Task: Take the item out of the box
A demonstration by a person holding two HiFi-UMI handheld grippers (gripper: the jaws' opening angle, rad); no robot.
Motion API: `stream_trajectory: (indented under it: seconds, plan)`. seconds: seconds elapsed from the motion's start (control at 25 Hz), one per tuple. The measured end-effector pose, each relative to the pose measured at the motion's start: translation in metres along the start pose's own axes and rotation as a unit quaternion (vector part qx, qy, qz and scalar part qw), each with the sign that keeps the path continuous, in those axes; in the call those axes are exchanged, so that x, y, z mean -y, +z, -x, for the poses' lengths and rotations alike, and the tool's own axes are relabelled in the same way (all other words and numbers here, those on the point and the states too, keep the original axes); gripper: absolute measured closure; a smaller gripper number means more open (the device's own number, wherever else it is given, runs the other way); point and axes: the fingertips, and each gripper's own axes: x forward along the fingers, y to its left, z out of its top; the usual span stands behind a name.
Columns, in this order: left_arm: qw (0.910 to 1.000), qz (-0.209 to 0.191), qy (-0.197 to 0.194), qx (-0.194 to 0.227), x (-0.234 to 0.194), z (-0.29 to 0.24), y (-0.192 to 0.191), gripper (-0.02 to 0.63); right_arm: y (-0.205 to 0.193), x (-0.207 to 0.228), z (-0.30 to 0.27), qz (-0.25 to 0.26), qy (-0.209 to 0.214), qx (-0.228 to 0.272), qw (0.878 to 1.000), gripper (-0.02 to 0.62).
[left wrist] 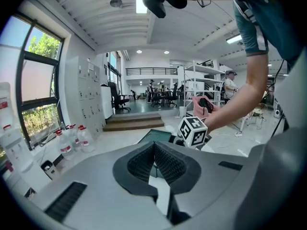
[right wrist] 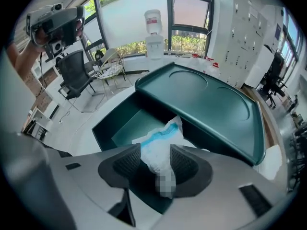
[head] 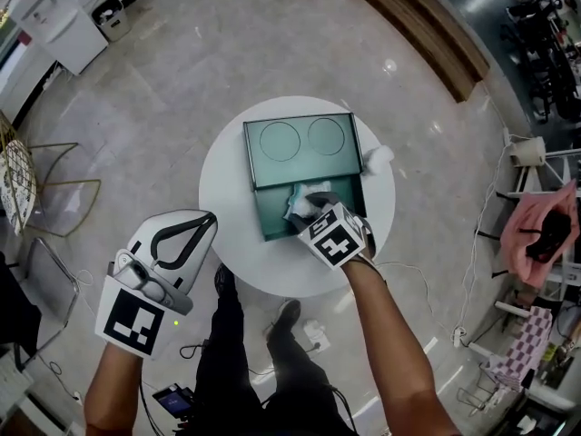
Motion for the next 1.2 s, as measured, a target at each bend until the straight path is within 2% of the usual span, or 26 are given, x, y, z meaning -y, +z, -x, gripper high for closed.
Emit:
stream_trajectory:
  seconds: [0.16, 0.28, 0.36, 0.4, 0.52, 0.72, 1.2]
  plan:
    - [0.9999, 0.008, 0.010, -0.001, -0.006, 0.005, -0.005, 0.588, -0.004, -0.001, -0.012, 0.019, -0.002, -0.017, 1.000, 0.416]
    - [0.9998, 0.010, 0.017, -0.002, -0.016, 0.013, -0.014, 0.586, 0.003, -0.006, -0.022, 0.034, -0.006, -0.024, 0.999, 0.467]
    - [0.9997, 0.012, 0.020, 0.000, -0.020, 0.016, -0.017, 0.588, 0.006, -0.004, -0.023, 0.036, -0.020, -0.023, 0.999, 0.542]
    - [0.9997, 0.011, 0.021, 0.003, -0.019, 0.018, -0.016, 0.588, 0.006, -0.003, -0.020, 0.036, -0.027, -0.022, 0.999, 0.549]
    - [0.9997, -0.001, 0.023, 0.008, -0.013, 0.029, -0.004, 0.588, 0.006, -0.009, -0.006, 0.030, -0.035, -0.012, 0.999, 0.554]
    - [0.9993, -0.011, 0.033, 0.009, -0.020, 0.049, 0.013, 0.586, 0.029, -0.022, 0.017, 0.025, -0.037, 0.005, 0.999, 0.555]
    - [0.9968, -0.053, 0.052, 0.031, 0.003, 0.099, 0.099, 0.588, 0.051, -0.043, 0.117, -0.002, -0.045, 0.055, 0.997, 0.558]
